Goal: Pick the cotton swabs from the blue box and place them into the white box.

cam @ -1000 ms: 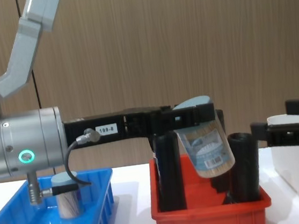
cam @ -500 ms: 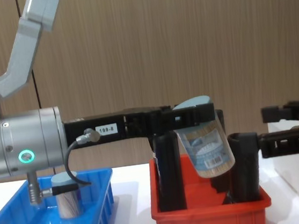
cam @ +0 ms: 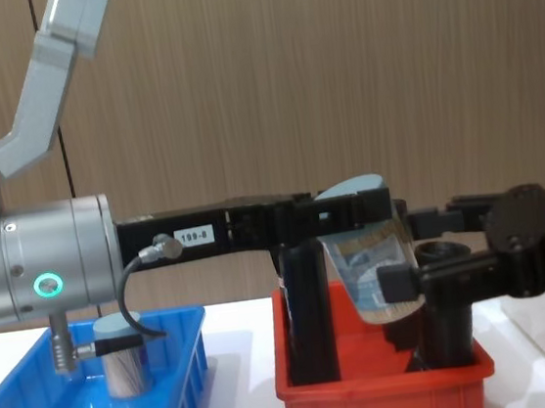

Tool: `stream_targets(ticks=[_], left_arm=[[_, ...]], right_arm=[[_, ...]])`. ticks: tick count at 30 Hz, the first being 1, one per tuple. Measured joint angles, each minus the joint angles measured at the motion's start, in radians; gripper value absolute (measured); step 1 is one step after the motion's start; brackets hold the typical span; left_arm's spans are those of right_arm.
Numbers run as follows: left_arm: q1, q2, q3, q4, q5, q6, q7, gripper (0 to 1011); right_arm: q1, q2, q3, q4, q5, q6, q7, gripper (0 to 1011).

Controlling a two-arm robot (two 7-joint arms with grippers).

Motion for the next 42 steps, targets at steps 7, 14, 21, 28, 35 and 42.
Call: stream_targets(ticks=[7,14,21,28,35,42], left_arm=[[0.0,0.0,0.0,0.0,0.0,0.0,0.0,669],[0.0,0.0,0.0,0.0,0.0,0.0,0.0,669],[0.0,0.0,0.0,0.0,0.0,0.0,0.0,669],[0.0,0.0,0.0,0.0,0.0,0.0,0.0,669],[0.0,0.0,0.0,0.0,0.0,0.0,0.0,669],[0.0,0.0,0.0,0.0,0.0,0.0,0.0,669]], right_arm=[[0.042,-0.027,-0.026,0.037,-0.042,-0.009,0.021,1001],[0.072,-0.05,-0.046,0.067,-0.086,-0.02,0.017,1001],[0.098,-0.071,-0.068,0.097,-0.133,-0.031,0.003,1002],[0.113,-0.08,-0.08,0.118,-0.165,-0.037,-0.007,1001],[0.129,-0.089,-0.091,0.141,-0.181,-0.031,-0.011,953],[0.139,-0.093,-0.095,0.154,-0.177,-0.021,-0.014,813]])
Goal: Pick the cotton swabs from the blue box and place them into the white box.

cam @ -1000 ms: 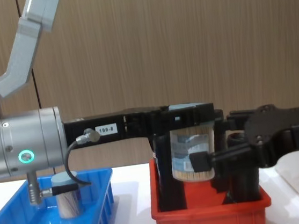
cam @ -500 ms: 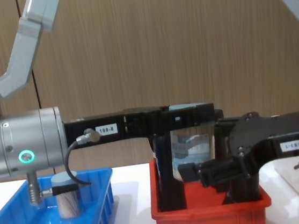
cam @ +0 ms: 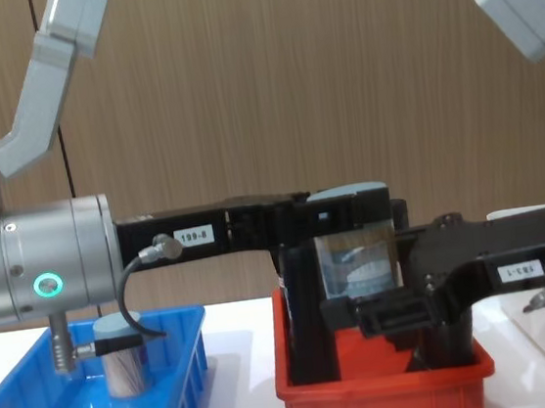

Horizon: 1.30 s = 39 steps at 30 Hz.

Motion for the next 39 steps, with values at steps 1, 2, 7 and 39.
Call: stream_targets(ticks=[1,2,7,39], left_arm=[[0.0,0.0,0.0,0.0,0.0,0.0,0.0,669],[0.0,0.0,0.0,0.0,0.0,0.0,0.0,669],[0.0,0.0,0.0,0.0,0.0,0.0,0.0,669],[0.0,0.0,0.0,0.0,0.0,0.0,-0.002,1004]], right_arm=[[0.003,0.0,0.0,0.003,0.002,0.002,0.0,761],[0.004,-0.001,-0.001,0.003,0.004,0.003,0.0,721],[0.01,-0.001,-0.003,0.01,0.013,0.009,0.002,647],[-0.017,0.069,0.025,-0.012,0.098,-0.003,-0.022,647]])
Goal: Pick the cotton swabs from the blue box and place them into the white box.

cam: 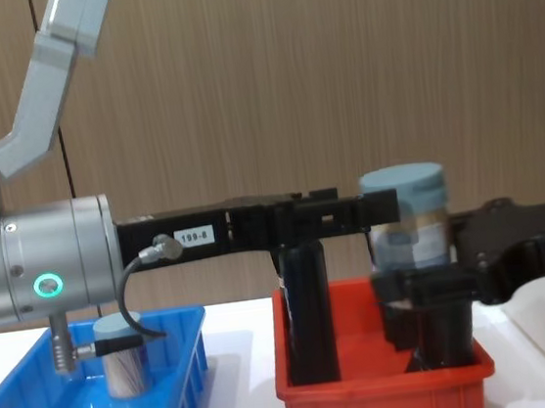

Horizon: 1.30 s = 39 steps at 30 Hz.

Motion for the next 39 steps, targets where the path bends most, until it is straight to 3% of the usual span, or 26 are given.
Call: stream_targets(ticks=[19,33,39], left_arm=[[0.0,0.0,0.0,0.0,0.0,0.0,0.001,1004],[0.0,0.0,0.0,0.0,0.0,0.0,0.002,1004],[0.0,0.0,0.0,0.0,0.0,0.0,0.002,1004]], right_arm=[[-0.064,0.11,0.084,-0.025,0.092,-0.014,-0.166,647],[-0.045,0.124,0.115,0.045,0.112,-0.011,-0.308,646],[-0.006,0.109,0.122,0.119,0.114,-0.01,-0.381,646]])
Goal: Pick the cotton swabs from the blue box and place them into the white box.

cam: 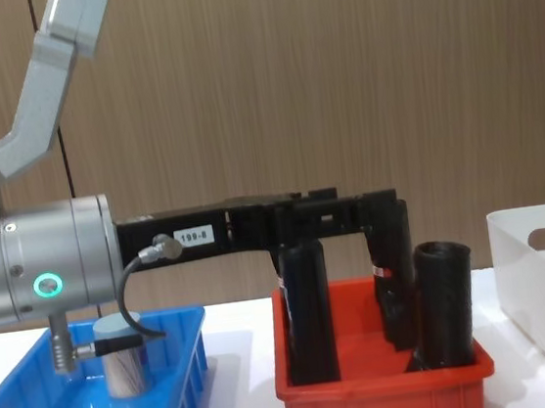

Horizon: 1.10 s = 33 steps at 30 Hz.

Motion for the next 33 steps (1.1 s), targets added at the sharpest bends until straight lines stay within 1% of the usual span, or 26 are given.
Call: stream_targets(ticks=[2,3,5,9,11,14,15,16,19,23,24,27,33], left_arm=[[0.0,0.0,0.0,0.0,0.0,0.0,0.0,1004],[0.0,0.0,0.0,0.0,0.0,0.0,0.0,1004],[0.0,0.0,0.0,0.0,0.0,0.0,0.0,1004],[0.0,0.0,0.0,0.0,0.0,0.0,0.0,1004],[0.0,0.0,0.0,0.0,0.0,0.0,0.0,1004],[0.0,0.0,0.0,0.0,0.0,0.0,0.0,1004],[0.0,0.0,0.0,0.0,0.0,0.0,0.0,1004],[0.0,0.0,0.0,0.0,0.0,0.0,0.0,1004],[0.0,0.0,0.0,0.0,0.0,0.0,0.0,1004],[0.0,0.0,0.0,0.0,0.0,0.0,0.0,1004],[0.0,0.0,0.0,0.0,0.0,0.0,0.0,1004],[0.0,0.0,0.0,0.0,0.0,0.0,0.0,1004],[0.002,0.0,0.0,-0.001,0.002,-0.001,0.006,1004]], right_arm=[[0.019,-0.008,0.001,0.033,0.0,0.0,-0.026,646],[0.019,-0.008,0.001,0.033,0.0,0.0,-0.026,647],[0.045,-0.019,0.001,0.077,0.0,0.0,-0.059,646],[0.077,-0.033,0.0,0.131,-0.002,-0.001,-0.086,646],[0.099,-0.042,-0.002,0.17,-0.006,-0.004,-0.102,665],[0.123,-0.052,-0.004,0.212,-0.01,-0.008,-0.118,762],[0.13,-0.055,-0.005,0.224,-0.011,-0.009,-0.121,762],[0.139,-0.059,-0.006,0.24,-0.014,-0.012,-0.127,810],[0.154,-0.066,-0.007,0.269,-0.017,-0.017,-0.138,882],[0.169,-0.072,-0.009,0.295,-0.02,-0.024,-0.147,988],[0.171,-0.074,-0.009,0.3,-0.021,-0.026,-0.148,1000],[0.178,-0.077,-0.01,0.313,-0.024,-0.03,-0.154,1002],[0.172,-0.078,-0.01,0.305,-0.024,-0.031,-0.156,1002]])
